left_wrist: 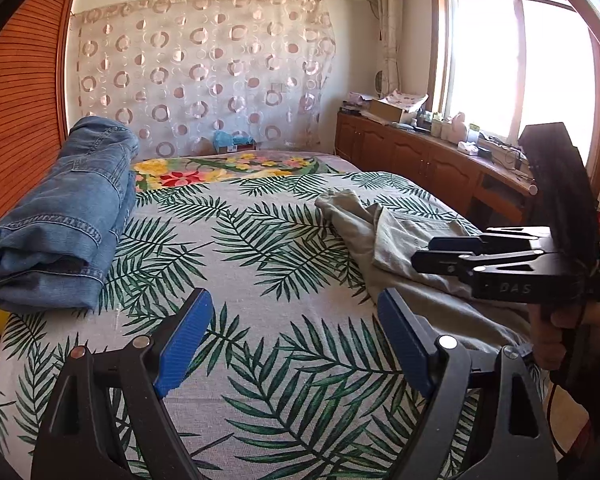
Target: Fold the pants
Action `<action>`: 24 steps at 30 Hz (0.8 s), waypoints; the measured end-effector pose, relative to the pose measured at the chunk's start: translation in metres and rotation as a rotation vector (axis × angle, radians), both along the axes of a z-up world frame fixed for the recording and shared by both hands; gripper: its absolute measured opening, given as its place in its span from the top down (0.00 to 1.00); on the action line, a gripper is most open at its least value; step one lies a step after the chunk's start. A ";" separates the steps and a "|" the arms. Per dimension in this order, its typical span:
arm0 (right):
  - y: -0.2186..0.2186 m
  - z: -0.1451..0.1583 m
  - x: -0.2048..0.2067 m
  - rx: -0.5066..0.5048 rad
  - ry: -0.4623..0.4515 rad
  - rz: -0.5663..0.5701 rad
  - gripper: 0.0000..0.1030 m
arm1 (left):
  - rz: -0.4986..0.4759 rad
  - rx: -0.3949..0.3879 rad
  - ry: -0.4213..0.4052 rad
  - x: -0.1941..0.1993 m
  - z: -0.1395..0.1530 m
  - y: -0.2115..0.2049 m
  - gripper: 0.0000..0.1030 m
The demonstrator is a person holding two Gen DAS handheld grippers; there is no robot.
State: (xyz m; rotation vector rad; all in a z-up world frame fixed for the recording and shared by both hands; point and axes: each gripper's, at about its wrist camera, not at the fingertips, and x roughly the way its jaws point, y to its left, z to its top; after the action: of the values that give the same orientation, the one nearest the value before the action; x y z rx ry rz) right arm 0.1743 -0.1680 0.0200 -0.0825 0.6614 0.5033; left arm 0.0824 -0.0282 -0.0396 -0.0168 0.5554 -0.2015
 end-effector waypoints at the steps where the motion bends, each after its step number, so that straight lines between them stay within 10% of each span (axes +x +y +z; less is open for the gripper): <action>1: 0.005 -0.001 0.006 -0.009 0.003 0.005 0.60 | 0.003 0.000 -0.001 0.000 0.000 0.000 0.17; 24: 0.042 -0.007 0.048 -0.035 0.007 0.052 0.97 | 0.009 0.000 0.026 0.005 -0.015 0.002 0.17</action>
State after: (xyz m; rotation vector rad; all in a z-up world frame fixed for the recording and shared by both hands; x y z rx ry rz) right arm 0.2222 -0.1264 0.0133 -0.1308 0.6766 0.5428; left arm 0.0876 -0.0260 -0.0547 -0.0223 0.5807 -0.1929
